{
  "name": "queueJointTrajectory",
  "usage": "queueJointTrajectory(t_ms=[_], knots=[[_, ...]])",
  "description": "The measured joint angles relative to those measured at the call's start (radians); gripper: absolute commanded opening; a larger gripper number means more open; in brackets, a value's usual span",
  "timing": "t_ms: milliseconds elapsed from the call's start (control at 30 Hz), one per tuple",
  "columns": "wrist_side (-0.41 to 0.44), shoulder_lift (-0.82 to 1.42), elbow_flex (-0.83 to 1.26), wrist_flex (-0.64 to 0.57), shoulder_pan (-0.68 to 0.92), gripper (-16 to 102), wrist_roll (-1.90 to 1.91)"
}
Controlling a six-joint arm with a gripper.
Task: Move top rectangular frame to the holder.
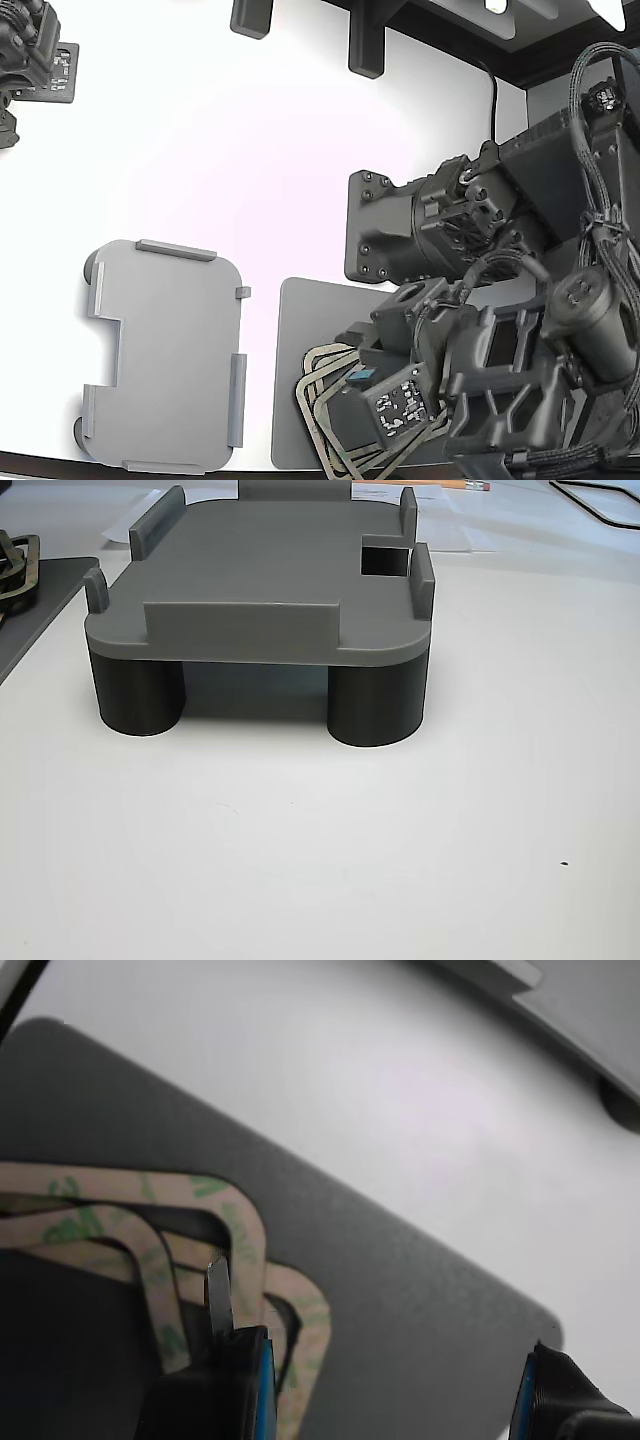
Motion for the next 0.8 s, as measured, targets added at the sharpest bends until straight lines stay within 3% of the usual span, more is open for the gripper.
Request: queueJointTrajectory(t_ms=[233, 800], knots=[[-0.074, -0.080, -0.043, 0.032, 0.066, 100, 0.069], [-0.098, -0.123, 0.034, -0.015, 0.187, 100, 0.173]])
